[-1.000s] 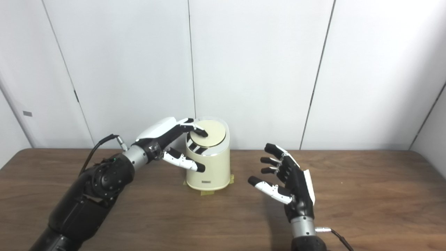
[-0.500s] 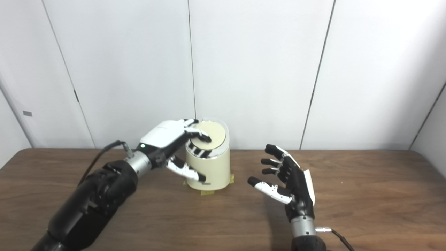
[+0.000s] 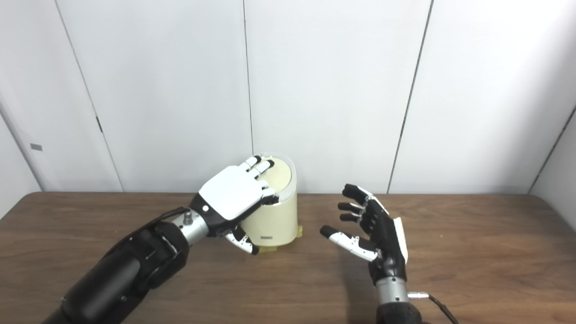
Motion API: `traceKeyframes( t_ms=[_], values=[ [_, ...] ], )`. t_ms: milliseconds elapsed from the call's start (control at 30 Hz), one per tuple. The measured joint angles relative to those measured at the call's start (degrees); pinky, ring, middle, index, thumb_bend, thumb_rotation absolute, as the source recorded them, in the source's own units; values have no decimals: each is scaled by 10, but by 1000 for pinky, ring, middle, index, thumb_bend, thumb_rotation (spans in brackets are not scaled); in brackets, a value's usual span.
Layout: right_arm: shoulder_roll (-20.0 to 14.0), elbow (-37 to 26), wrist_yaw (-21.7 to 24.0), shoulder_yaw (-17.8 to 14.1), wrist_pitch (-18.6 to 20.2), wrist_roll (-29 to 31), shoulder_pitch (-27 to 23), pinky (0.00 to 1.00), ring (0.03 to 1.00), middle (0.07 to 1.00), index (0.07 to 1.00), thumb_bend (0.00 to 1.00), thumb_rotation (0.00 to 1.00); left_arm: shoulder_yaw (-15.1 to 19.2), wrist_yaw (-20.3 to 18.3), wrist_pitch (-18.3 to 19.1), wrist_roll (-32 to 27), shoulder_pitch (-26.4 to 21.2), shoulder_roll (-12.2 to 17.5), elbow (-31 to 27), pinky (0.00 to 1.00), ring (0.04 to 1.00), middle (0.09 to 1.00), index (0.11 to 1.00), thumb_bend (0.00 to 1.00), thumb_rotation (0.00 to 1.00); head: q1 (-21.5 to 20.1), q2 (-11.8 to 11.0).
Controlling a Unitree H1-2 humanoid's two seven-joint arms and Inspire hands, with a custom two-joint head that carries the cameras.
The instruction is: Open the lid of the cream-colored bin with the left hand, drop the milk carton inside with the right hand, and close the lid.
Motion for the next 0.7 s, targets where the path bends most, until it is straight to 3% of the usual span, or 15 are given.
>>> traceKeyframes(
  t_ms=[233, 400, 500, 700],
  values=[
    [0, 0, -2, 0, 3, -1, 0, 584, 684, 777, 737, 726, 228, 18, -14, 2, -14, 7, -9, -4, 1000, 990, 739, 728, 1000, 337, 0, 0],
    [1, 0, -6, 0, 3, -1, 0, 588, 677, 765, 736, 710, 216, 59, -18, 7, -61, 37, -19, -16, 1000, 977, 786, 785, 950, 353, -1, -2],
    [1, 0, -6, 0, 3, -1, 0, 587, 671, 761, 733, 702, 199, 89, -6, 7, -88, 64, -23, -20, 1000, 964, 813, 816, 883, 350, -1, -2],
    [-1, 0, -6, -1, 3, -1, 1, 598, 673, 762, 733, 686, 172, 166, 61, 14, -123, 121, -39, -34, 1000, 994, 856, 868, 772, 295, 1, -3]
  ],
)
